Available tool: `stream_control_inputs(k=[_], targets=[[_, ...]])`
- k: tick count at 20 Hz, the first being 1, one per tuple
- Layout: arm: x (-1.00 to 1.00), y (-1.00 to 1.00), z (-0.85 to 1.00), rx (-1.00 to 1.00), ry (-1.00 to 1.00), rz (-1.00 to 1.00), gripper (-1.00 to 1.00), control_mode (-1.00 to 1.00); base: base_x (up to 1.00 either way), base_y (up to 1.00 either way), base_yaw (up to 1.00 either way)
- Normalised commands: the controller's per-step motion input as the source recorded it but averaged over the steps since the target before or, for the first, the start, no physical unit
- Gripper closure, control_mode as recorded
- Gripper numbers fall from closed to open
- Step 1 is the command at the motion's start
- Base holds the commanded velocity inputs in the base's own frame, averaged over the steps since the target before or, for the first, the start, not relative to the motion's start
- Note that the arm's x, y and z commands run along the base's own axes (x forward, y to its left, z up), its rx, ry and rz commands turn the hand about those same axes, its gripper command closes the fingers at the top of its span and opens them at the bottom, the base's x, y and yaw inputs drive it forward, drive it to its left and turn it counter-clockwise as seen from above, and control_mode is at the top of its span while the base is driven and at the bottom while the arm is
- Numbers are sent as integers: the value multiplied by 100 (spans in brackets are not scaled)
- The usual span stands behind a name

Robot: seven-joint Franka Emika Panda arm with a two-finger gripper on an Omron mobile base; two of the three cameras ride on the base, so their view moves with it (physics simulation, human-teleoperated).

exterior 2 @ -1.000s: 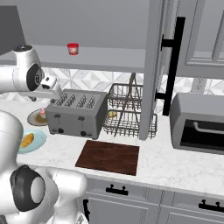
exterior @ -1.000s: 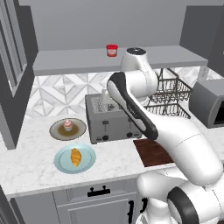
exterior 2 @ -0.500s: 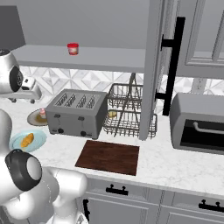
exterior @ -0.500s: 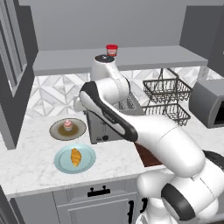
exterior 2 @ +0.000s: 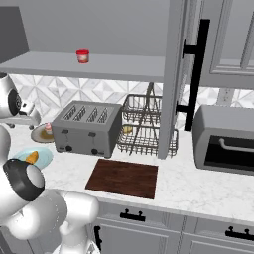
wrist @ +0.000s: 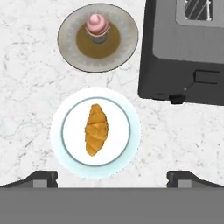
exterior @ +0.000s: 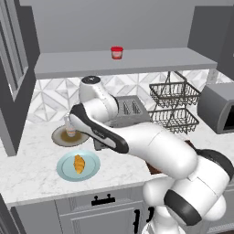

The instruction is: From the different types of pastries on the counter, select a croissant and place it on the cutting board. Then retrieve a jar of jam from the cabinet and place it alongside the croissant on the cutting board.

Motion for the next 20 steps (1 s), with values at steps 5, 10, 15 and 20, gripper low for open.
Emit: stream_control_inputs(k=[5, 10, 15, 20], targets=[[9, 39, -75, 2, 3, -7, -100, -100, 0, 0, 0], [12, 11, -53, -1, 0, 0, -100, -100, 0, 0, 0], [0, 0, -41, 0, 0, 0, -100, -100, 0, 0, 0], [0, 2, -75, 2, 1, 0, -100, -100, 0, 0, 0]])
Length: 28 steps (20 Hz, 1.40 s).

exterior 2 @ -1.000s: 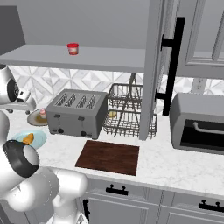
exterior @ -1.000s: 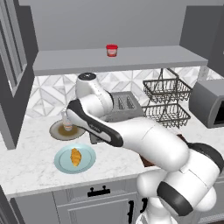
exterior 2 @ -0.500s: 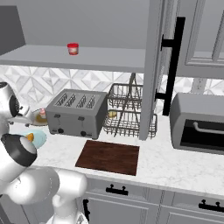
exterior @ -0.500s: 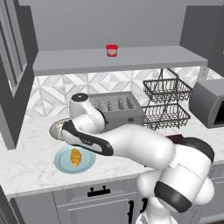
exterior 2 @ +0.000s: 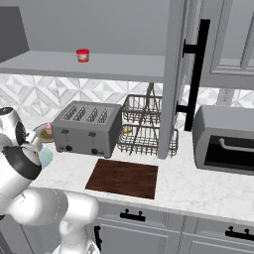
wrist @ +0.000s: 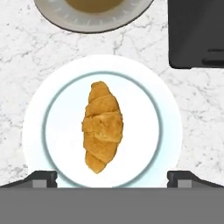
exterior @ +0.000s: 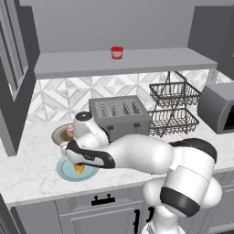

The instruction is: From the different types of pastries on the counter, select a croissant and place it on the cutting board. Then retrieve a jar of jam from the cabinet and place it alongside the croissant on the cutting board.

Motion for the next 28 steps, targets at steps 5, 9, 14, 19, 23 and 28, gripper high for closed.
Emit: stream_control_inputs(k=[5, 9, 14, 19, 23, 28], targets=[[0, 0, -30, 0, 2, 0, -100, -100, 0, 0, 0], [0, 0, -27, -2, 4, 0, -100, -100, 0, 0, 0], [0, 0, -22, 0, 6, 0, -100, -100, 0, 0, 0], [24, 16, -40, 0, 0, 0, -100, -100, 0, 0, 0], [38, 12, -35, 0, 0, 0, -100, -100, 0, 0, 0], [37, 27, -44, -3, 1, 0, -100, -100, 0, 0, 0]])
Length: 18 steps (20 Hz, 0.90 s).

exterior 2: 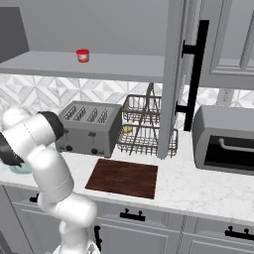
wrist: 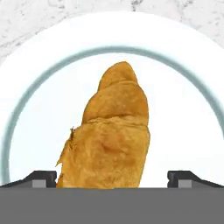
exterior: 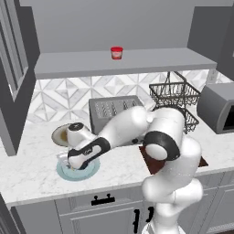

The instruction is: From the different types of pastries on the counter, select a croissant and place it on the cutting board. Then retrieve a jar of jam from the cabinet and place it alongside the croissant on the cutting board.

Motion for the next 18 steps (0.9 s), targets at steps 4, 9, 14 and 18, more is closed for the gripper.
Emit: stream_control_inputs(k=[4, 9, 14, 18], targets=[[50, 42, -19, -13, 10, 0, 100, -100, 0, 0, 0], [-5, -1, 0, 0, 0, 0, 100, -100, 0, 0, 0], [-84, -34, 0, 0, -20, -1, 100, -100, 0, 0, 0], [-89, -84, 6, 5, -29, 0, 100, -100, 0, 0, 0]])
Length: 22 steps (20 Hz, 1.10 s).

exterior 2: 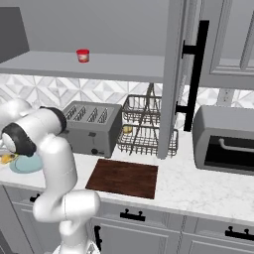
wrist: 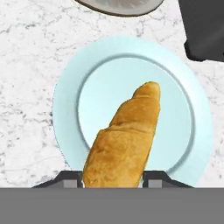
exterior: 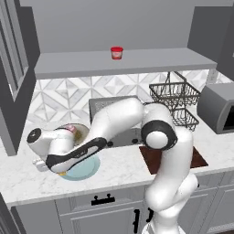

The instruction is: From the different types of pastries on the counter, select a croissant and place it on the cutting board. Then retrieve a jar of jam from the cabinet and place it alongside the croissant on the cutting board.

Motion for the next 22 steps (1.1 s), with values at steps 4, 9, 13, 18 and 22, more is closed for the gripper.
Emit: stream_control_inputs(k=[4, 9, 13, 18, 22], targets=[[-53, -100, 21, 19, -26, 0, 100, -100, 0, 0, 0], [-21, -100, 31, 29, -19, 0, 100, -100, 0, 0, 0], [-9, -100, 35, 38, -15, 0, 100, -100, 0, 0, 0], [-10, -100, 23, 44, -10, 0, 100, -100, 0, 0, 0], [-5, -68, 4, 25, -2, 0, 100, -100, 0, 0, 0]])
